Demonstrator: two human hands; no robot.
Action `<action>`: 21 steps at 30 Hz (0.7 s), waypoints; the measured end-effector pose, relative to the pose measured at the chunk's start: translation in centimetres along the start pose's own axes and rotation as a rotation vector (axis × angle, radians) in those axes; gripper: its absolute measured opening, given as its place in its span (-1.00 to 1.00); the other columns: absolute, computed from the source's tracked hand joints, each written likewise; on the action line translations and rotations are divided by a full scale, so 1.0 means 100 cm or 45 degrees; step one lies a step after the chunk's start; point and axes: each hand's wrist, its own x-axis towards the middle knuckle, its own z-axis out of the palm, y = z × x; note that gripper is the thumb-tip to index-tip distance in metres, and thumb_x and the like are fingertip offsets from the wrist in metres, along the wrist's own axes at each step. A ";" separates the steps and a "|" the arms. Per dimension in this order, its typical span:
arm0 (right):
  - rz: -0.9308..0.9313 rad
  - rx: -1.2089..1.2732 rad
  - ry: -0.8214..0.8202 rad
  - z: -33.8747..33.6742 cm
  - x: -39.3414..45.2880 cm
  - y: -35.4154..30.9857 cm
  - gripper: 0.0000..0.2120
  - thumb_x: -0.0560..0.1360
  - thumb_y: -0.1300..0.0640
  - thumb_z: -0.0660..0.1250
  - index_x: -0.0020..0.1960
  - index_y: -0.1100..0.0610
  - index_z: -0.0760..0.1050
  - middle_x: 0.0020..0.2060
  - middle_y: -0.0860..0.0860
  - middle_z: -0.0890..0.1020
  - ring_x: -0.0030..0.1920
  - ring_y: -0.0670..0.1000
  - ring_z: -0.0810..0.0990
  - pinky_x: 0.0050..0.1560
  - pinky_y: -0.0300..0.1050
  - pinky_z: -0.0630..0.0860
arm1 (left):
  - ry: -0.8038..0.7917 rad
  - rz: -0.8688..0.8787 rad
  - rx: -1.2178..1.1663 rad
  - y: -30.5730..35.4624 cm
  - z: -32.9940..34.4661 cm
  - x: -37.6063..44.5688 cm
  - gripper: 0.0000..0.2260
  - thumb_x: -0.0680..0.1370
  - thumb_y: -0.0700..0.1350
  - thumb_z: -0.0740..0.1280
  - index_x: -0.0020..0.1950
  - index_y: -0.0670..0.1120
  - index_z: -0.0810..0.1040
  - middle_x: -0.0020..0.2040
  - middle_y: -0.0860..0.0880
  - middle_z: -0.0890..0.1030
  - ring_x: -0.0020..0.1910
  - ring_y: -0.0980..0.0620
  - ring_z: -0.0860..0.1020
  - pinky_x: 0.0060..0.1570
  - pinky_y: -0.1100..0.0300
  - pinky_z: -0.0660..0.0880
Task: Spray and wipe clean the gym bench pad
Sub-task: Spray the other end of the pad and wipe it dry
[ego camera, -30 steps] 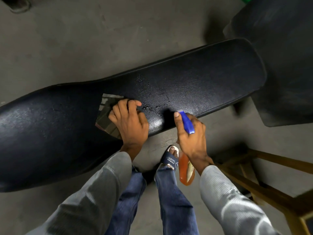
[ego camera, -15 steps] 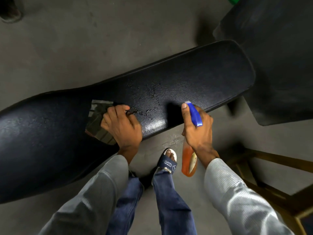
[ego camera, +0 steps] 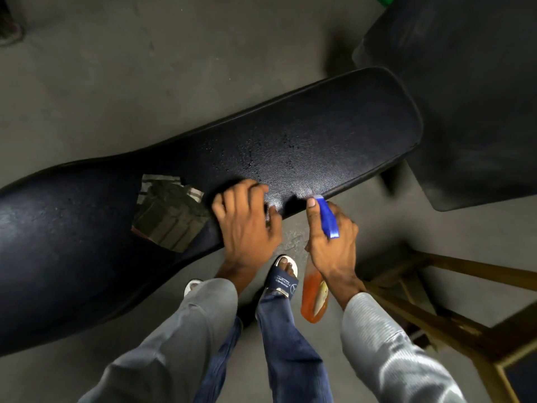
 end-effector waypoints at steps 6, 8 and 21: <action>0.018 0.005 0.049 -0.011 0.009 0.008 -0.58 0.71 -0.20 0.22 -0.27 -0.07 0.32 -0.38 -0.09 0.46 -0.32 -0.07 0.44 -0.18 -0.15 0.26 | -0.359 0.275 0.116 0.004 0.020 -0.007 -0.47 0.44 -0.02 0.44 0.40 -0.10 0.53 0.50 -0.14 0.49 0.46 -0.18 0.46 0.45 -0.20 0.36; -0.016 0.010 0.053 -0.015 0.015 0.010 -0.60 0.71 -0.21 0.22 -0.23 -0.03 0.35 -0.36 -0.08 0.46 -0.32 -0.04 0.41 -0.16 -0.07 0.30 | -0.366 0.280 0.132 0.003 0.020 -0.004 -0.50 0.47 -0.04 0.43 0.40 -0.10 0.52 0.52 -0.14 0.48 0.48 -0.18 0.45 0.47 -0.21 0.36; -0.063 0.076 0.020 -0.024 0.050 0.003 -0.54 0.72 -0.17 0.27 -0.30 -0.06 0.28 -0.41 -0.07 0.47 -0.32 0.08 0.53 -0.14 0.02 0.42 | -0.339 0.327 0.252 0.006 0.031 0.033 -0.31 0.64 0.11 0.27 0.70 -0.16 0.23 0.74 -0.23 0.13 0.73 -0.23 0.11 0.66 -0.36 0.02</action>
